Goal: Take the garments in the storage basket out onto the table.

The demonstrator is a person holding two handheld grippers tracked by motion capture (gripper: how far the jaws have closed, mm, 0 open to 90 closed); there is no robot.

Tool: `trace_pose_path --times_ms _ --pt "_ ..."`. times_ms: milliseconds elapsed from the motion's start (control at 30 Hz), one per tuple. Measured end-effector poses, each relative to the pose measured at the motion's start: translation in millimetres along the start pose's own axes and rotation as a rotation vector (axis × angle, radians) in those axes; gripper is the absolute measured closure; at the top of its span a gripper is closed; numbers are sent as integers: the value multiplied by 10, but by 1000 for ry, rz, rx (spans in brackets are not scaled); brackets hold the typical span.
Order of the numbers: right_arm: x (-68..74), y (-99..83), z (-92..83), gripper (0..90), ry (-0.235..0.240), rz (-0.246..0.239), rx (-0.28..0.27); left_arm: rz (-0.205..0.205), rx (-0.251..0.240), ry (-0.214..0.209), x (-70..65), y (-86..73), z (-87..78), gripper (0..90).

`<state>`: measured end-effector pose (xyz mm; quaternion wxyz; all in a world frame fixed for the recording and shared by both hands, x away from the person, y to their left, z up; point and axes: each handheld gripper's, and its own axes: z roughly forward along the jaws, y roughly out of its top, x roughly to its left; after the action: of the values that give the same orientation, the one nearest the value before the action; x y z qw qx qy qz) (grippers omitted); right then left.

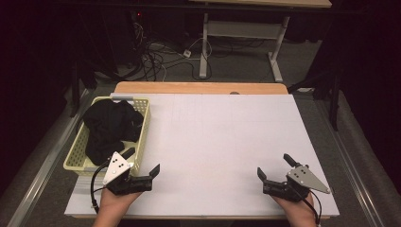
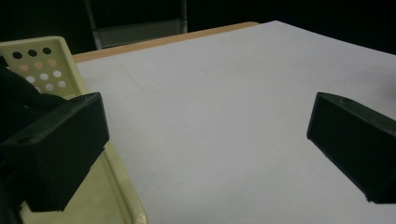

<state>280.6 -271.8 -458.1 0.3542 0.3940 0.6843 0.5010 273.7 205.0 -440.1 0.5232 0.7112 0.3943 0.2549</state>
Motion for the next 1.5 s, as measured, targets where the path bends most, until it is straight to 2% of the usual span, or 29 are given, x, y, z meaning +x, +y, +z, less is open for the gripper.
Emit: trace_pose_path --times_ms 300,533,667,867,1000,1233,1500 --pt "4 -8 -31 1 2 -18 9 -5 14 -10 -8 -8 -14 0" --pt "21 16 -21 1 12 -19 -6 -8 23 -15 -16 3 -15 0" --pt "17 8 -31 1 10 -19 0 -19 31 -35 -29 32 -9 0" --pt "6 14 -44 1 4 -13 -2 -24 30 -43 -7 62 -31 0" --pt "10 5 -47 1 3 -14 1 -43 33 -39 83 106 -86 0" --pt "6 5 -65 1 -3 -16 3 -48 42 4 223 144 -182 0" --pt "17 2 -54 1 -1 -26 5 -84 37 46 480 161 -366 0"
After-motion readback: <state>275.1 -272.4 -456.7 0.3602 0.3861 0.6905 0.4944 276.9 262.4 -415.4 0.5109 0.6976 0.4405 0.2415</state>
